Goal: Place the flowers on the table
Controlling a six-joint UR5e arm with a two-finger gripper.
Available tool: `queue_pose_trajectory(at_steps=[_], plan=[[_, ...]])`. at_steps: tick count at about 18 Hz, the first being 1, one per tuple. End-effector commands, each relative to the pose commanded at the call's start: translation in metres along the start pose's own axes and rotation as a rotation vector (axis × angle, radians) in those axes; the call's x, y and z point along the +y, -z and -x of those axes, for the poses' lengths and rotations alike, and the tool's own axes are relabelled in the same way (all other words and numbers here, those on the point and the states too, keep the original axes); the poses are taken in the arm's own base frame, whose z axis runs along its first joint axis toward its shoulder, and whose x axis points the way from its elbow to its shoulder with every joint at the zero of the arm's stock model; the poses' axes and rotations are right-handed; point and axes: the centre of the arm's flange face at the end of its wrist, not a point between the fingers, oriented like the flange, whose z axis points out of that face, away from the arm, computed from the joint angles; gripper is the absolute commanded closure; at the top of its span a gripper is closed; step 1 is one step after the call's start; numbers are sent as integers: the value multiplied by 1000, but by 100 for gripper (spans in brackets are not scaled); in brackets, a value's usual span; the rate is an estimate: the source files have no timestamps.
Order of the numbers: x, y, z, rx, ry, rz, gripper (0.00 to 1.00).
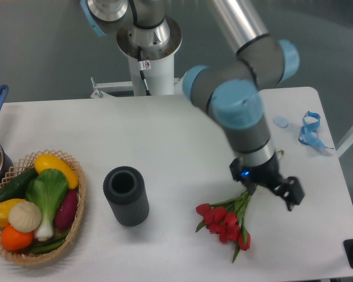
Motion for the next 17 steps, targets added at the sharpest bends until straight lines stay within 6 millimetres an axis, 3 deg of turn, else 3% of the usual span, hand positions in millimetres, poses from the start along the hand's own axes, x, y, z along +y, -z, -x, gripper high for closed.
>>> queue_pose_trajectory(at_steps=[5, 13, 17], plan=[[53, 32, 16, 57, -116, -48, 0], [184, 59, 34, 176, -335, -60, 0], [236, 74, 35, 198, -364, -116, 0]])
